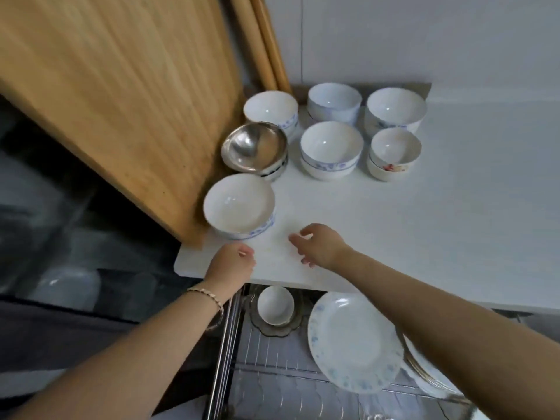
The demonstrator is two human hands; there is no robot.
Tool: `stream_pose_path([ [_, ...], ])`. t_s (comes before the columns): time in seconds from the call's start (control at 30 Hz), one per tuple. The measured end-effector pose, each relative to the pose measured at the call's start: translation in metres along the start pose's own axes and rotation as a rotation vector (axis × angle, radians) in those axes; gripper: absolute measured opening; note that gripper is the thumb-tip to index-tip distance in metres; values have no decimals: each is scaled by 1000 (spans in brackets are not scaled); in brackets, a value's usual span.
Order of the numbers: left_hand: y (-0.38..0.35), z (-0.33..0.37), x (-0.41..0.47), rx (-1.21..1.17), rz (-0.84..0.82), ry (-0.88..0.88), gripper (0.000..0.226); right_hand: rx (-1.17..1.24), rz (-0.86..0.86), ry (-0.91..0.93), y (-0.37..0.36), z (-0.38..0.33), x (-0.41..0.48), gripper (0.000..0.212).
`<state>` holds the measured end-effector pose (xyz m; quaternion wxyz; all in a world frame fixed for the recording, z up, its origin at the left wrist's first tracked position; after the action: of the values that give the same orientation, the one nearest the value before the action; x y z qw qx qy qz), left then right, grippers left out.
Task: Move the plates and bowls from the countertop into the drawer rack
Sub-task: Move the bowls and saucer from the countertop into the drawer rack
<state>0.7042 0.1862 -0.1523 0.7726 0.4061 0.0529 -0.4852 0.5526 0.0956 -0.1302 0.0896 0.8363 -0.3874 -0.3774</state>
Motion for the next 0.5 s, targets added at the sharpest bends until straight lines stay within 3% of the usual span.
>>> stream_pose_path([
  [0.1, 39, -20, 20, -40, 36, 57, 30, 398, 3, -203, -35, -47, 37, 63],
  [0.17, 53, -33, 31, -77, 34, 90, 30, 570, 28, -285, -54, -63, 55, 50],
  [0.23, 62, -44, 39, -107, 25, 117, 26, 591, 95, -300, -69, -68, 67, 31],
  [0.3, 63, -52, 42, -169, -5, 159, 15, 589, 150, -281, -76, -66, 72, 26],
  [0.43, 64, -46, 37, -316, -53, 196, 47, 633, 158, -256, -71, -49, 55, 23],
  [0.5, 64, -30, 28, -378, -112, 172, 50, 620, 139, -230, -59, -34, 34, 26],
])
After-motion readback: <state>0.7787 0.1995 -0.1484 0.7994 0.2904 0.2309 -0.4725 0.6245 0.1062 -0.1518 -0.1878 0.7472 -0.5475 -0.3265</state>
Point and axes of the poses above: each hand's wrist, its own x-axis towards the middle knuckle, its own y-axis out of the back of the hand, z = x × y, the point moved 3 cm from there along x, towards the middle knuckle, and after that the axes turned 4 degrees about x, right-handed, at the moved point
